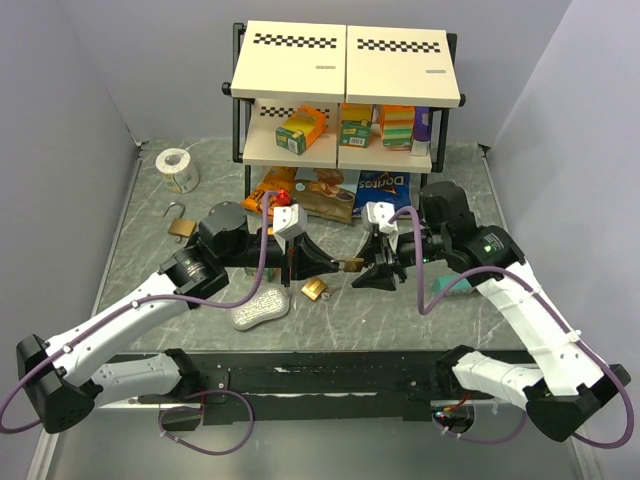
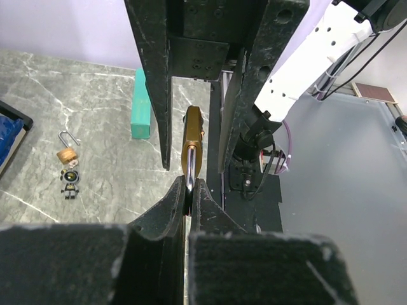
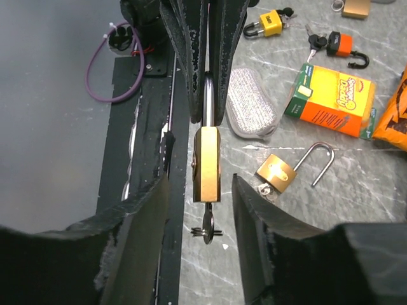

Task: Lock with the key
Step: Lock the lock.

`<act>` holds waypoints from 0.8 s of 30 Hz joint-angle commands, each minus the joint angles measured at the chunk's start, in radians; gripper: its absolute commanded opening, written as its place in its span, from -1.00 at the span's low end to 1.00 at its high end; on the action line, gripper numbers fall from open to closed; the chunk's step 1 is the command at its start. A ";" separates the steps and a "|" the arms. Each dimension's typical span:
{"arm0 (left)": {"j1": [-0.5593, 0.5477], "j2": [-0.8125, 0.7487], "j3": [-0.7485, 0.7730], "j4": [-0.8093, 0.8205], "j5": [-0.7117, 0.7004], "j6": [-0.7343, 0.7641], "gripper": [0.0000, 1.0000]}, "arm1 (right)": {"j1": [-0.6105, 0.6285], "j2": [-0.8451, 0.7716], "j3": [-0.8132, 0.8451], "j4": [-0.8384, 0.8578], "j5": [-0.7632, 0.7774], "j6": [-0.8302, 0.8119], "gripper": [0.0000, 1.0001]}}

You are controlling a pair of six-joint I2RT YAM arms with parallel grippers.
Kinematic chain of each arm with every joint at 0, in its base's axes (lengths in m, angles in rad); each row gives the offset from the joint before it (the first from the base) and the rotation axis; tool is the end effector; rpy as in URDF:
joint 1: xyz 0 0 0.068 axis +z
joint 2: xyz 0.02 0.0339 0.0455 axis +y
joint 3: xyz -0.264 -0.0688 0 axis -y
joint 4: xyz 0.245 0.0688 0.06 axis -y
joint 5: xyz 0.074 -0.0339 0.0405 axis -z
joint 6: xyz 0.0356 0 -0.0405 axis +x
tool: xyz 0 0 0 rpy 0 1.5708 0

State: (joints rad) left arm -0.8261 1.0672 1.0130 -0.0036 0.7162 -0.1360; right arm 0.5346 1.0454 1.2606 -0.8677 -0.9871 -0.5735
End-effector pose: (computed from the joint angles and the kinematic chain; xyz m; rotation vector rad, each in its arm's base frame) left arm 0.1463 -0.1932 0.3855 1.1284 1.3824 -1.2930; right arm 0.1471 0.1216 0.3960 -1.5035 1.4199 1.0557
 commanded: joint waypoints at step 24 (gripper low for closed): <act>0.004 -0.010 0.015 -0.093 0.023 0.053 -0.52 | 0.031 0.030 0.063 -0.001 -0.027 0.034 -1.00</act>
State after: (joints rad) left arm -0.8257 1.0851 1.0126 -0.0849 0.7296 -0.1131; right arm 0.5575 1.0855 1.2758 -0.8692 -0.9703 -0.5507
